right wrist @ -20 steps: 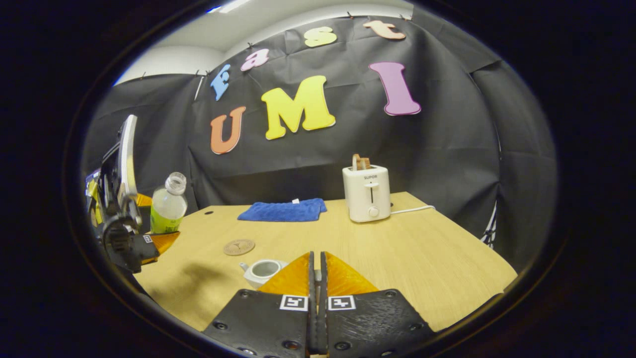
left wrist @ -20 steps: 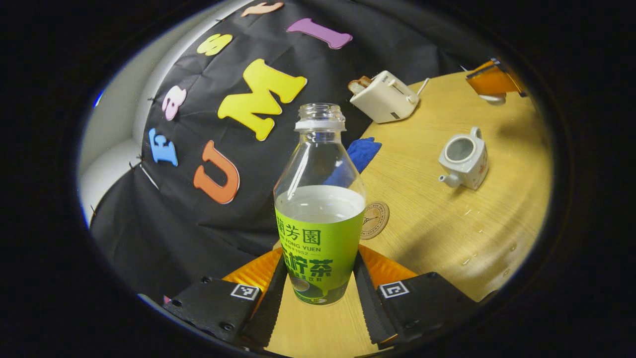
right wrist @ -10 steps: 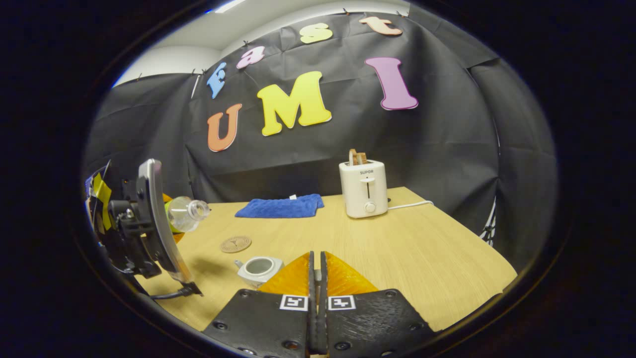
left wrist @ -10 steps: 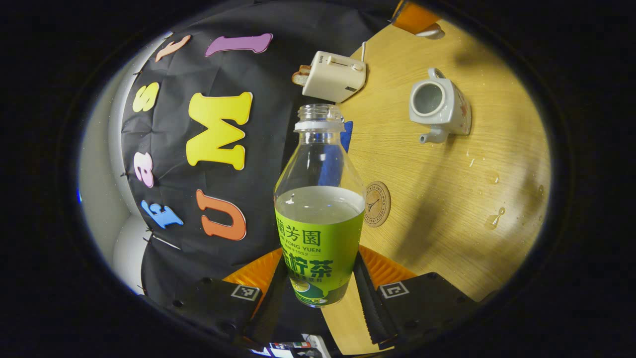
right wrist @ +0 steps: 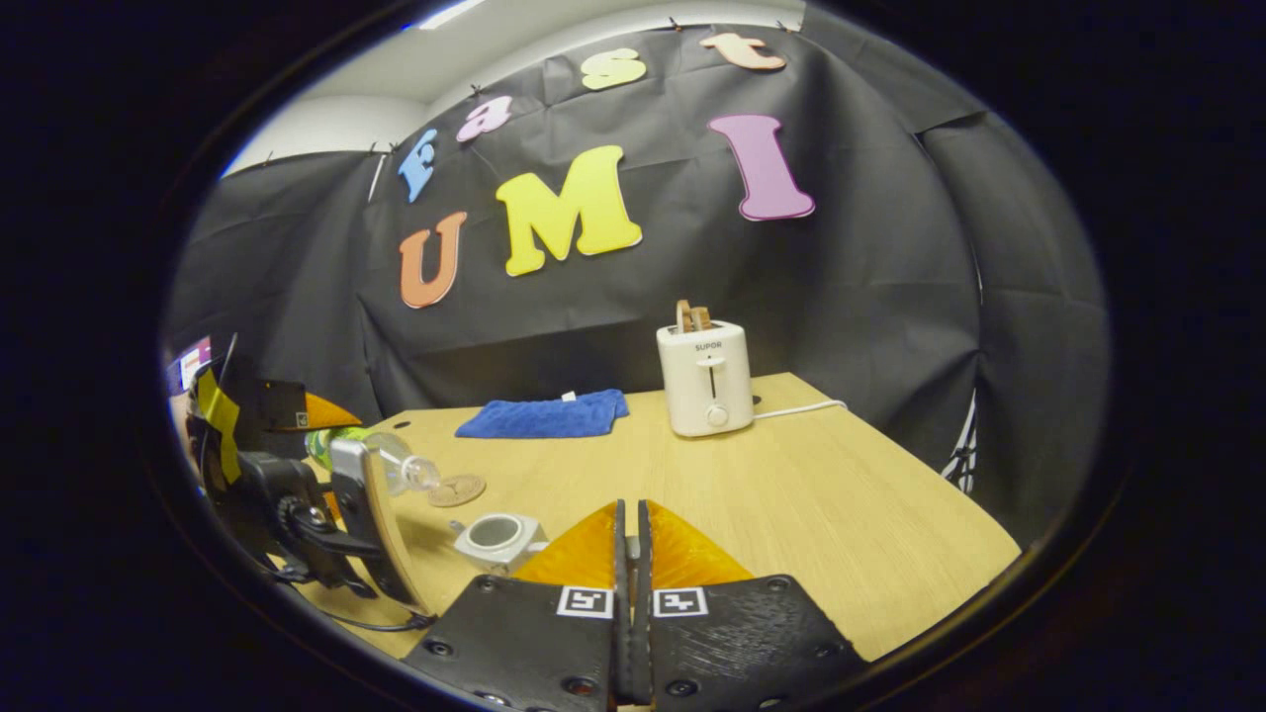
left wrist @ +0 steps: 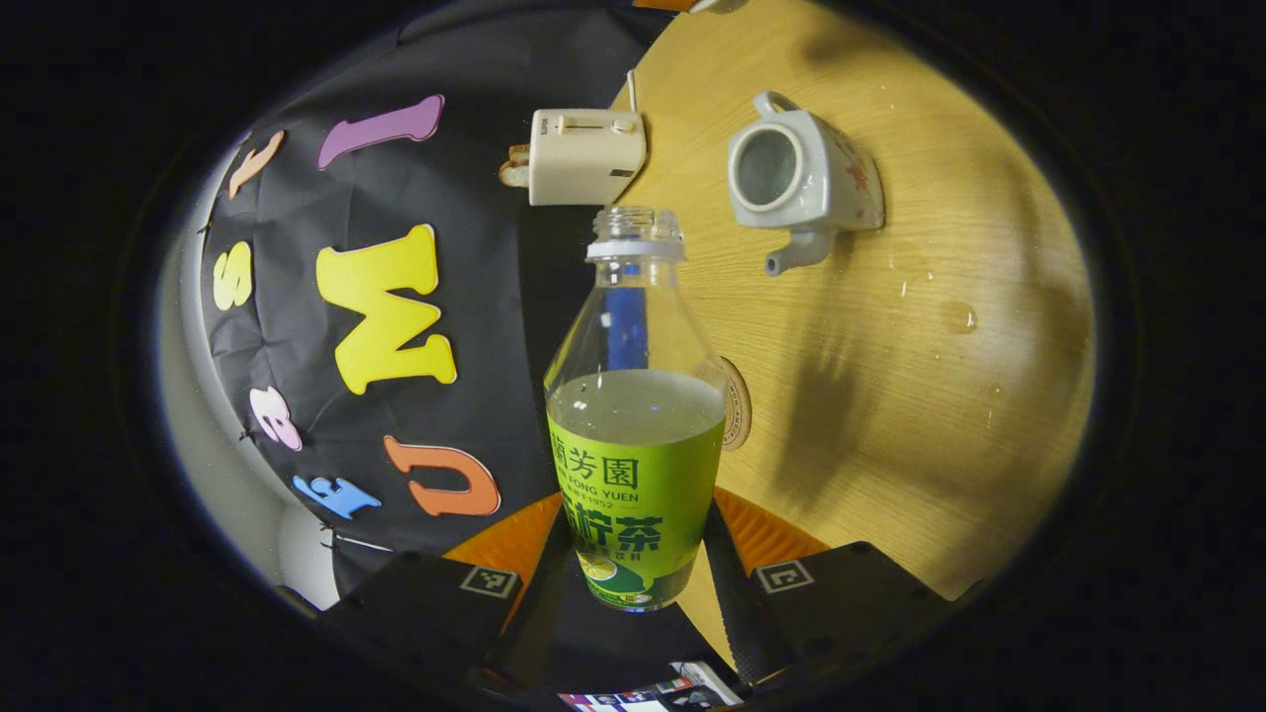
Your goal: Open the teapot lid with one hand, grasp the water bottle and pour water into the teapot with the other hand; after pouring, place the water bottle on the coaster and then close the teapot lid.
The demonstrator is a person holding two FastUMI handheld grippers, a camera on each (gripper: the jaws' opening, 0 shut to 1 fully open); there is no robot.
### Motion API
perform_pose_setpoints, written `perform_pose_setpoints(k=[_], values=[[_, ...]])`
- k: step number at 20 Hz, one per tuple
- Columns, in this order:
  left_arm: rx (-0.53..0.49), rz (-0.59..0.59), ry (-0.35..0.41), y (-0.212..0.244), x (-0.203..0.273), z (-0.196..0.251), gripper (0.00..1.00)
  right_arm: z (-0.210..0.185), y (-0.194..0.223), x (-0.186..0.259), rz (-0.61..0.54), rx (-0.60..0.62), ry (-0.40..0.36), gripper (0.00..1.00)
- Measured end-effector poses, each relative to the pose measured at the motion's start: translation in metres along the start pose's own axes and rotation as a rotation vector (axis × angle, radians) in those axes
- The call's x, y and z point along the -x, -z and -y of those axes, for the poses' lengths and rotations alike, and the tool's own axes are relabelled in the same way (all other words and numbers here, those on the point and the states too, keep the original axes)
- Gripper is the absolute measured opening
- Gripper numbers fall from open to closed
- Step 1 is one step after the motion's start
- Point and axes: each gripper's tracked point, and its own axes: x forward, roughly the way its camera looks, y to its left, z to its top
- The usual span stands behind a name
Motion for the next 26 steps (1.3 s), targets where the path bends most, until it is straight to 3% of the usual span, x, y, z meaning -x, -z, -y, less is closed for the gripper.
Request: perform_pose_setpoints(k=[14,26], values=[[-0.274,-0.012,-0.054,-0.032,0.002,-0.018,0.72,0.006,-0.004,0.002,0.000,-0.004,0.009,0.00],[-0.423,-0.068,-0.111,-0.036,0.007,-0.035,0.72,0.008,-0.007,0.005,0.007,0.003,0.007,0.00]])
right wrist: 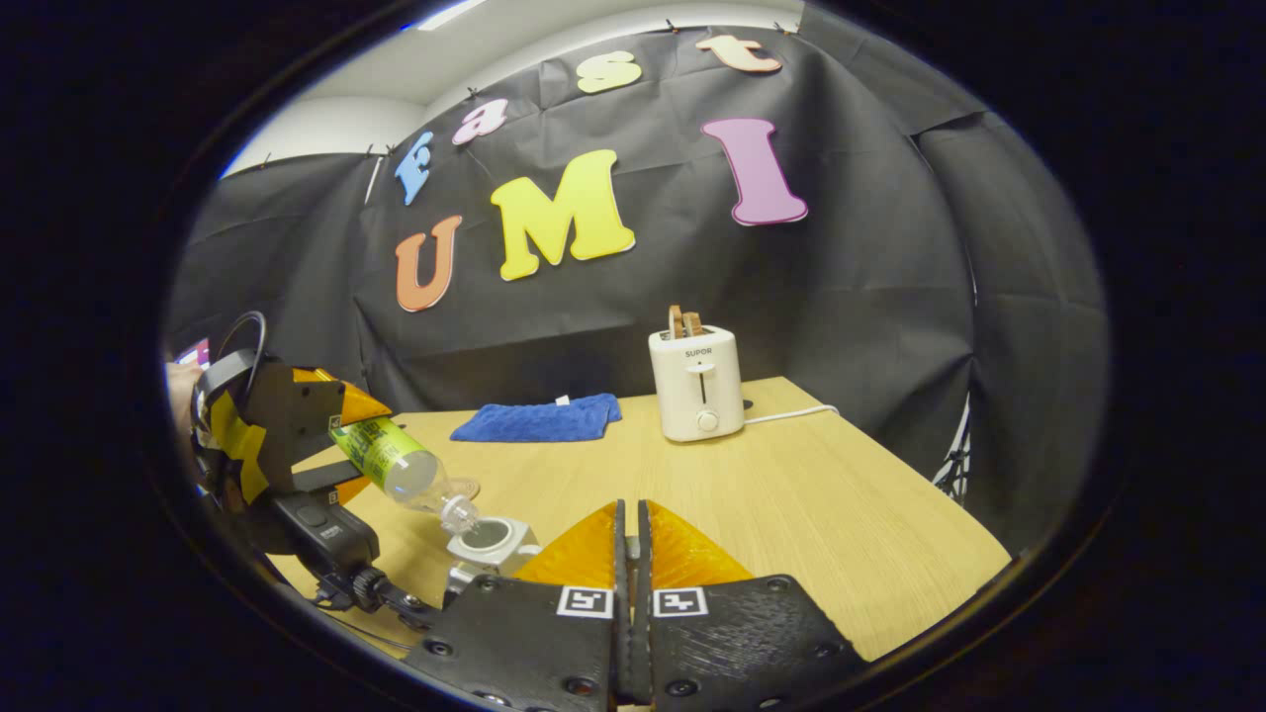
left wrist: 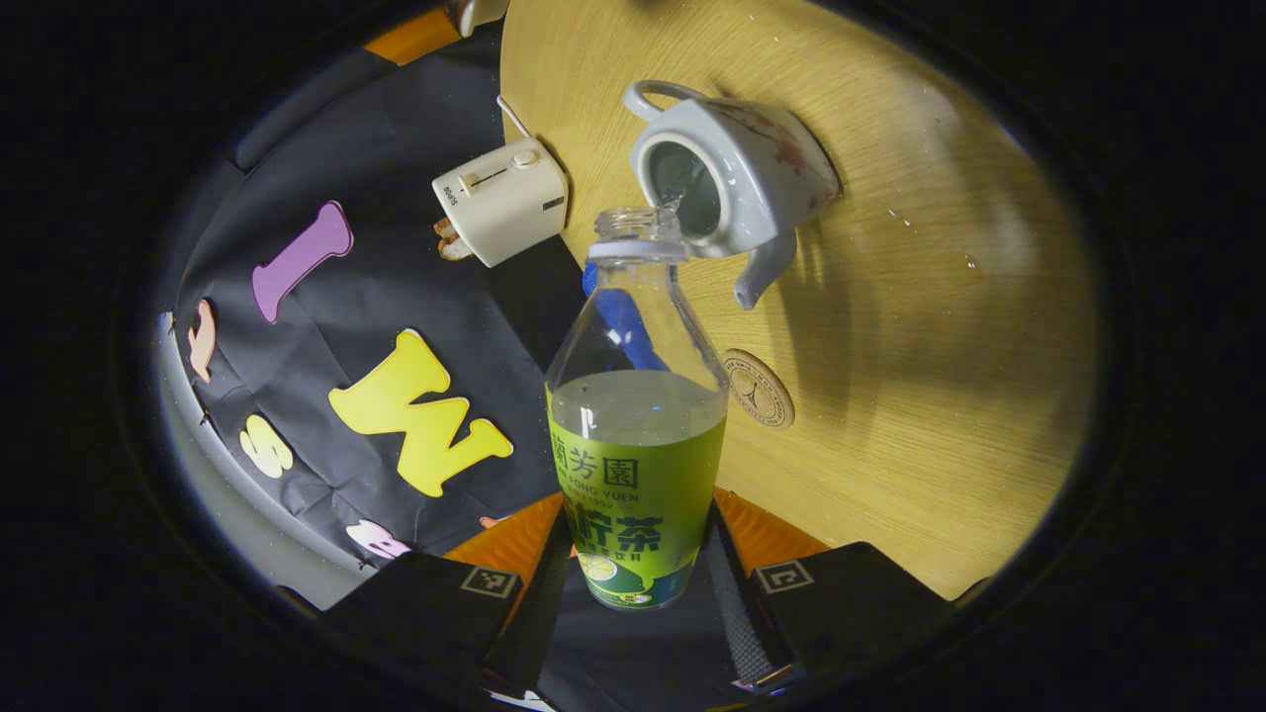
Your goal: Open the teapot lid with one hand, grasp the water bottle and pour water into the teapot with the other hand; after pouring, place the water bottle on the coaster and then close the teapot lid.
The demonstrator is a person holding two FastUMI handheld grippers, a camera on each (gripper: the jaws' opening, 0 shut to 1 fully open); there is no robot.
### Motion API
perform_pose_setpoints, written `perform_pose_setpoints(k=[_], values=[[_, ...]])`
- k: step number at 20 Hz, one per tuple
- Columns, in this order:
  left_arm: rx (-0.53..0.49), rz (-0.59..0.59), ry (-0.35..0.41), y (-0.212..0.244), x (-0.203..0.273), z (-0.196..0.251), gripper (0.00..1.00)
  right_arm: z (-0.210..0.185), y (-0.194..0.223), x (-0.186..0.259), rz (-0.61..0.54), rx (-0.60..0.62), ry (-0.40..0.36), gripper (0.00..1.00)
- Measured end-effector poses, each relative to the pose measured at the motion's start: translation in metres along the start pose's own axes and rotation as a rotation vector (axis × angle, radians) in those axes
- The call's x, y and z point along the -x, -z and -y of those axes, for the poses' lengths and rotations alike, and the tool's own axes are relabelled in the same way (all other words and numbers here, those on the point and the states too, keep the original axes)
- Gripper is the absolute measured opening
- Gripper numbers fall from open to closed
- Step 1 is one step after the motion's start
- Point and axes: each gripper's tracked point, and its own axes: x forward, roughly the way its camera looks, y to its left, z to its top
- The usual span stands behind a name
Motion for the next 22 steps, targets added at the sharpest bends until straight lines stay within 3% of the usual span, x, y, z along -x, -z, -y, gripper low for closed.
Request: perform_pose_setpoints(k=[8,15,22], values=[[-0.050,-0.026,-0.016,0.002,0.005,-0.012,0.70,0.001,-0.001,0.002,0.001,-0.001,-0.001,0.00],[-0.122,-0.052,-0.074,0.003,0.009,-0.029,0.72,0.001,-0.003,0.003,0.004,-0.001,-0.001,0.00],[-0.145,-0.054,-0.067,0.002,0.007,-0.025,0.72,0.003,-0.002,0.003,0.002,0.000,0.003,0.00]])
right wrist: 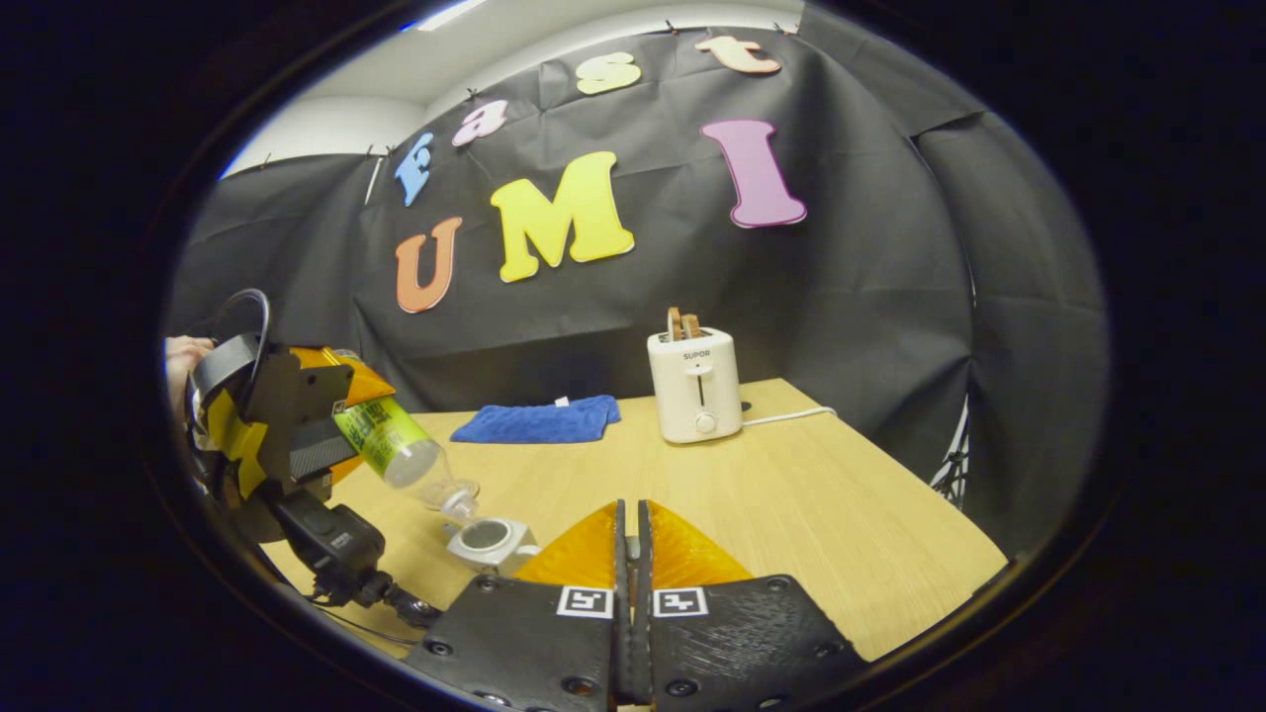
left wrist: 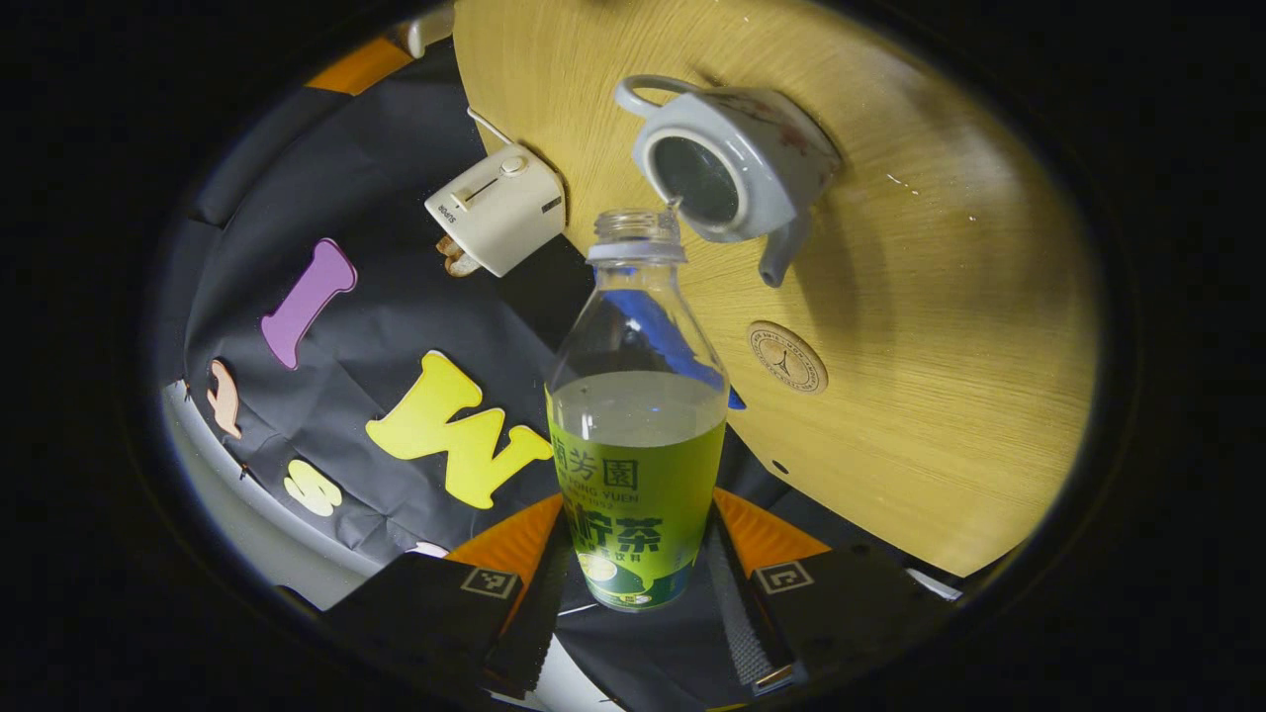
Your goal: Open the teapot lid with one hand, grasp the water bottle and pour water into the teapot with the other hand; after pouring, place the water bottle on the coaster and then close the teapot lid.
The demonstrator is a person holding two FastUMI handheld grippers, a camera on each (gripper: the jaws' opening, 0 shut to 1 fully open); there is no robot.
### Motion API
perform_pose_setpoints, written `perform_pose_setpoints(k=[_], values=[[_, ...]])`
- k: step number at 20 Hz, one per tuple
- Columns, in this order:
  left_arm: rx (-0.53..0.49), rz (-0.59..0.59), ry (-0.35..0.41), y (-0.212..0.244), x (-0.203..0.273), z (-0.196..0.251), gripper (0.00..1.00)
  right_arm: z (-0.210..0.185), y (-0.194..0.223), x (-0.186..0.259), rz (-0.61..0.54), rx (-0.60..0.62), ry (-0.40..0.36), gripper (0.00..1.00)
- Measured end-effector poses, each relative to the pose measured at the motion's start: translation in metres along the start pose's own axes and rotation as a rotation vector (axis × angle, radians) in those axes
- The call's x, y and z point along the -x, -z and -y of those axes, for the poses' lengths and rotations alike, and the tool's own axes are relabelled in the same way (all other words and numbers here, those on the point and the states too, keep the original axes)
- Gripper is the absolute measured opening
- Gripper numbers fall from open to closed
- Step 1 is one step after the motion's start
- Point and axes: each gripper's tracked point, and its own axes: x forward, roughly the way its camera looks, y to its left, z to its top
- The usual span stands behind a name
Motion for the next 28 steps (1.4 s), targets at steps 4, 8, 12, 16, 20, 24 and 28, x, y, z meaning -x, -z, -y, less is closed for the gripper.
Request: perform_pose_setpoints(k=[4,8,12,16,20,24,28], values=[[0.014,0.002,-0.002,0.001,-0.001,-0.001,0.72,-0.001,0.000,-0.001,-0.002,0.000,-0.004,0.00],[0.057,0.015,-0.003,0.002,-0.004,0.002,0.71,-0.002,-0.002,0.002,0.004,-0.004,-0.008,0.00],[0.282,0.050,0.058,0.000,-0.009,0.026,0.72,0.000,-0.009,0.007,0.019,-0.028,-0.018,0.00],[0.774,0.111,0.194,0.002,-0.003,0.075,0.72,0.002,-0.013,0.009,0.023,-0.043,-0.021,0.00],[1.257,0.114,0.245,0.019,-0.003,0.092,0.72,-0.004,-0.010,0.007,0.014,-0.042,-0.027,0.00],[1.858,0.163,0.260,0.024,-0.018,0.087,0.72,-0.012,-0.013,0.007,0.020,-0.036,-0.029,0.00],[2.210,0.245,0.306,0.013,-0.052,0.066,0.73,-0.019,-0.011,0.012,0.021,-0.018,-0.029,0.00]])
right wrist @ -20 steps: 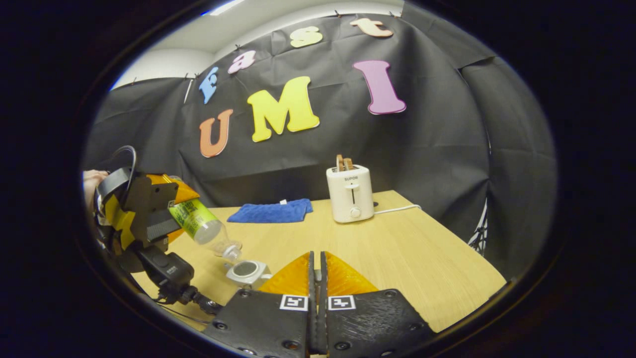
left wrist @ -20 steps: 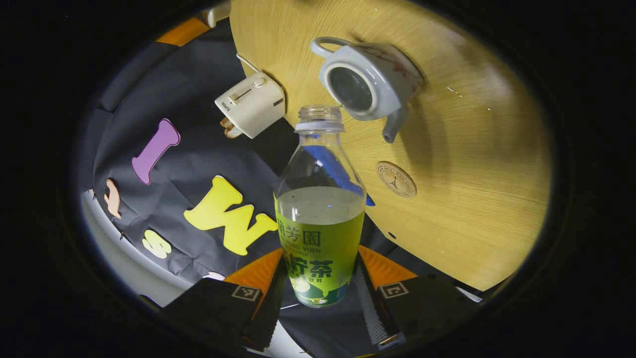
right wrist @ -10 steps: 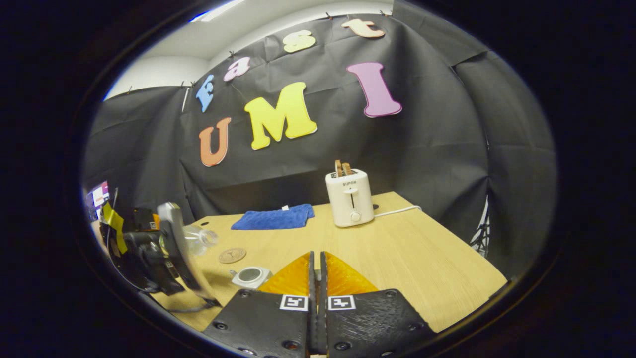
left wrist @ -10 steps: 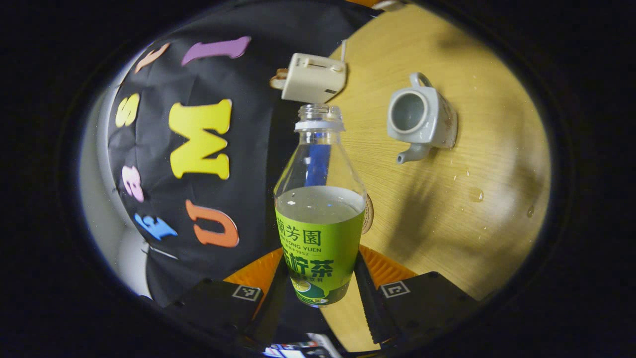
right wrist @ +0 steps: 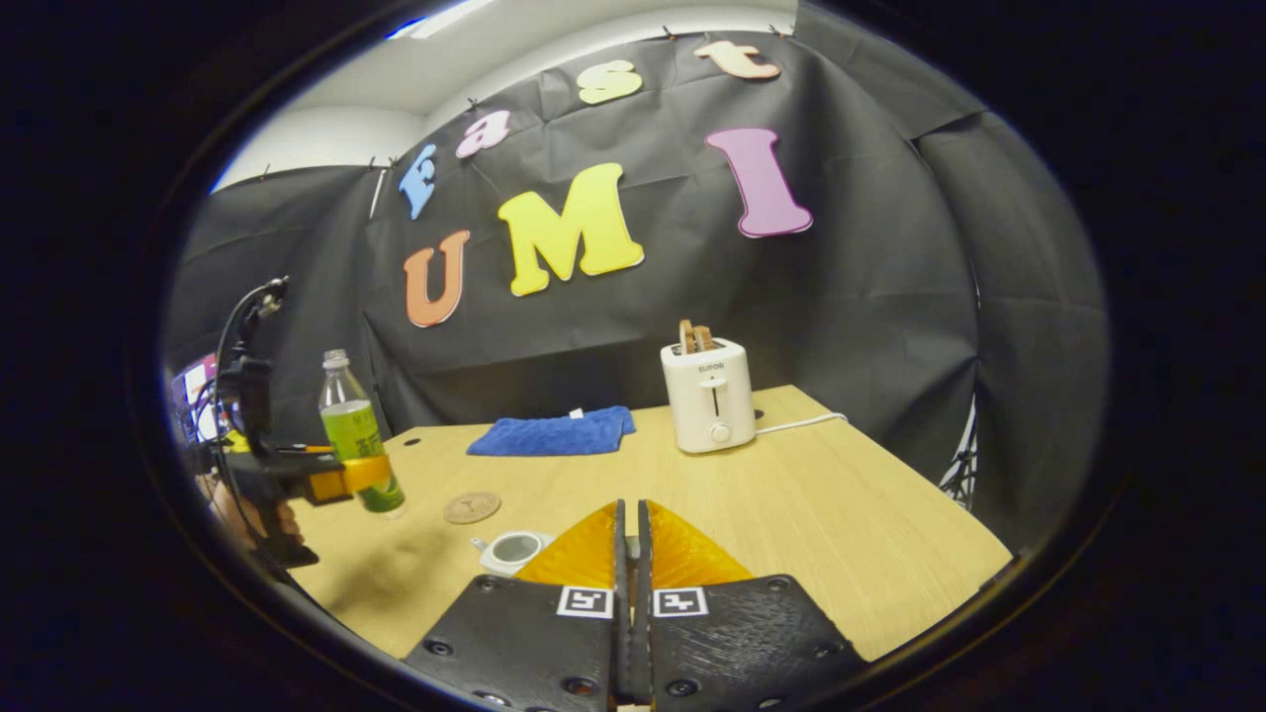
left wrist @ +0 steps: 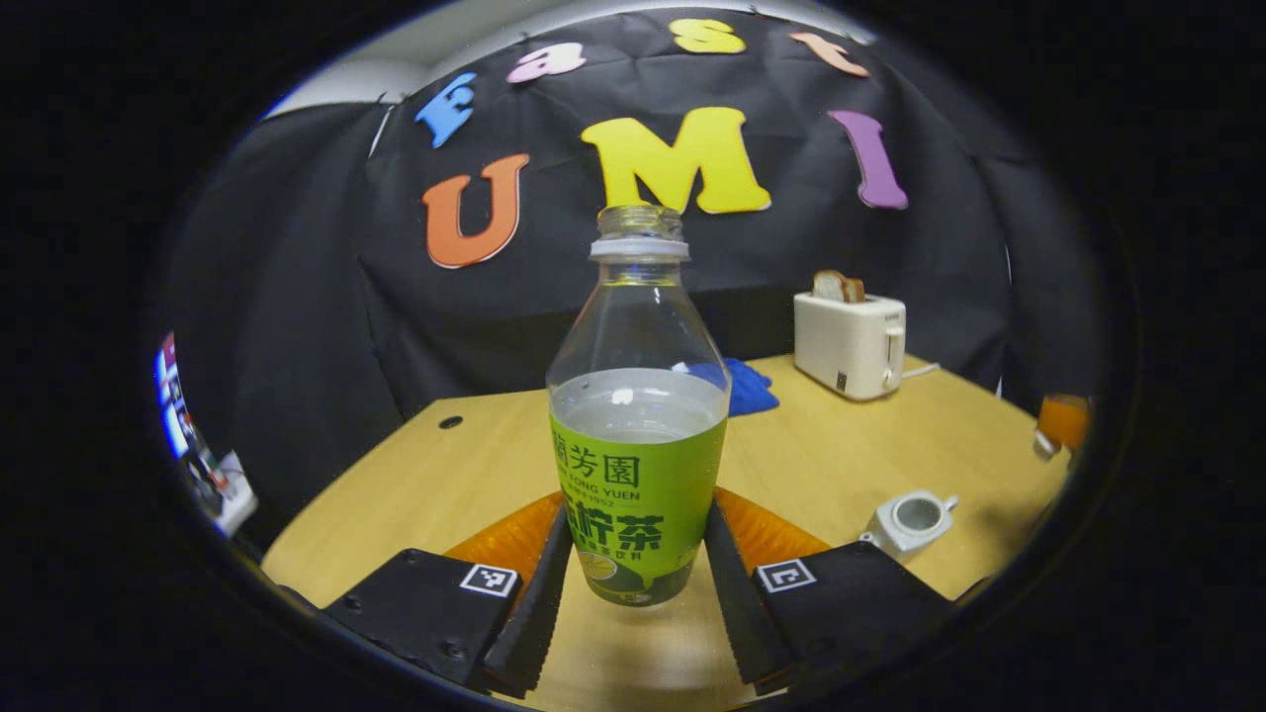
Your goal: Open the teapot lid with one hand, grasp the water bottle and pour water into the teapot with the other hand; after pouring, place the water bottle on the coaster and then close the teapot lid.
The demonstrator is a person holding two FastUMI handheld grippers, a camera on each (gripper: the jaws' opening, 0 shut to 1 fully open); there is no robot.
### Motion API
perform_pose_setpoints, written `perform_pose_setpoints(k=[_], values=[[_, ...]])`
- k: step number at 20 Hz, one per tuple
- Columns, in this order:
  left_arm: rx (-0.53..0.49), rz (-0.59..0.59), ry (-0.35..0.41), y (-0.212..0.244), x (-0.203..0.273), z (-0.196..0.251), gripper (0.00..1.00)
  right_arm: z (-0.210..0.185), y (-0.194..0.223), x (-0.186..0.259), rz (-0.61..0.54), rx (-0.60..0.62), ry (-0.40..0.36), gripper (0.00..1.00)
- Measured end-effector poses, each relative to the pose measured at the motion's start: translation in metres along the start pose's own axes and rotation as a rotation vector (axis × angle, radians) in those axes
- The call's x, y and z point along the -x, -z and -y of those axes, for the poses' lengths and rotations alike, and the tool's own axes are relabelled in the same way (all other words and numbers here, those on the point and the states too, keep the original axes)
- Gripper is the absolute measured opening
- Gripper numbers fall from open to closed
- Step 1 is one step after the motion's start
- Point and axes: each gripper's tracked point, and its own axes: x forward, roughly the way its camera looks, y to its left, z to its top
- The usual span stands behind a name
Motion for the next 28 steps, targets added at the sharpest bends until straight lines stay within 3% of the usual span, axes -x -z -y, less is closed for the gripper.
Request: perform_pose_setpoints(k=[13,28], values=[[-0.010,0.026,0.026,0.007,-0.092,0.013,0.73,0.008,0.029,-0.006,-0.054,-0.007,0.009,0.00],[0.001,-0.011,0.028,0.015,-0.105,0.012,0.78,0.010,0.041,-0.013,-0.075,-0.022,0.008,0.00]])
